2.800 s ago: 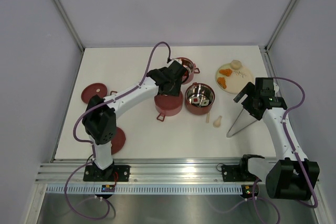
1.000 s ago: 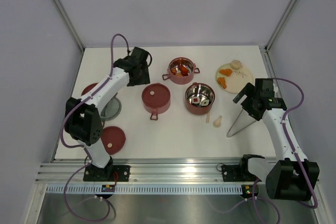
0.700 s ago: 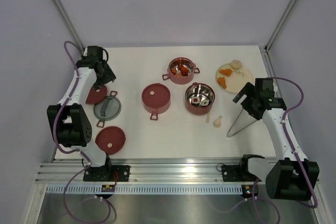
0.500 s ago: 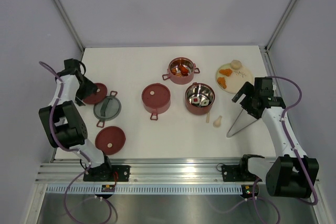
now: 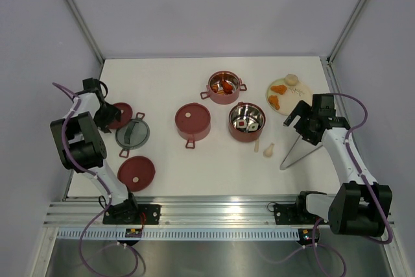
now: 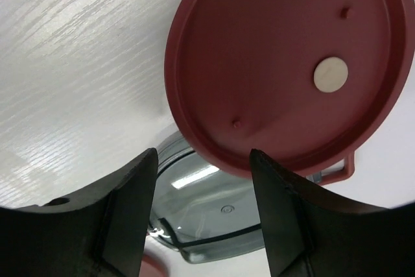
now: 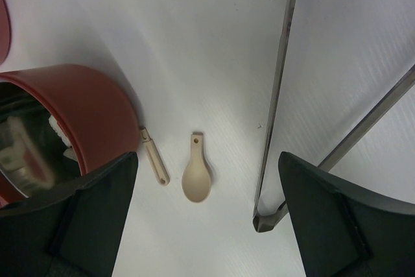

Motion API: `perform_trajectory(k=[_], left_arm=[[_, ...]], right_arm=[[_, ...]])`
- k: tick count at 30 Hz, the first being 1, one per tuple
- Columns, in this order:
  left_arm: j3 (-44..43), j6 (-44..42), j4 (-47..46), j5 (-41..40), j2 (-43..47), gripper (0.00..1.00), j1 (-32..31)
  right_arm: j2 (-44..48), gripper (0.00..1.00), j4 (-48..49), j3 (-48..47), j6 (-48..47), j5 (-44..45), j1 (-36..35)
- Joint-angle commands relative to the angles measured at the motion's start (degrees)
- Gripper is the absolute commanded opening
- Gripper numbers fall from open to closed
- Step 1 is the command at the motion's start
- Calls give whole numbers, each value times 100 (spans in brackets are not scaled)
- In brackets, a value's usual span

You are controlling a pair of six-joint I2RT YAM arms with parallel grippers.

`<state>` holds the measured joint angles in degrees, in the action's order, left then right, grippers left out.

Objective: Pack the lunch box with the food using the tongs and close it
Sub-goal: Pick up the box lid from the center of the board.

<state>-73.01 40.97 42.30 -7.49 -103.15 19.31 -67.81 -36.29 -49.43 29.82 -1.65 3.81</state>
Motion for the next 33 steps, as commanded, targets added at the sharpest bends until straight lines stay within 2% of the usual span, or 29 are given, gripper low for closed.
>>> perform_trajectory(k=[1,5,9,17,26,33], left_arm=[[-20,279,-538,89,-117,61,64],[147,438,-890,142,-223,57,55],[138,482,-917,160,-319,47,55],[270,570,-899,107,-355,37,55],[217,526,-838,81,-126,0,55],[121,403,-803,212,295,0,-50]], right_arm=[[-39,98,193,-163,-143,-99,23],[5,98,184,-120,-144,-72,23],[57,98,166,-49,-126,-46,23],[84,98,131,-84,-117,-11,23],[128,98,43,-137,-108,51,23],[172,98,-1,-181,-82,42,23]])
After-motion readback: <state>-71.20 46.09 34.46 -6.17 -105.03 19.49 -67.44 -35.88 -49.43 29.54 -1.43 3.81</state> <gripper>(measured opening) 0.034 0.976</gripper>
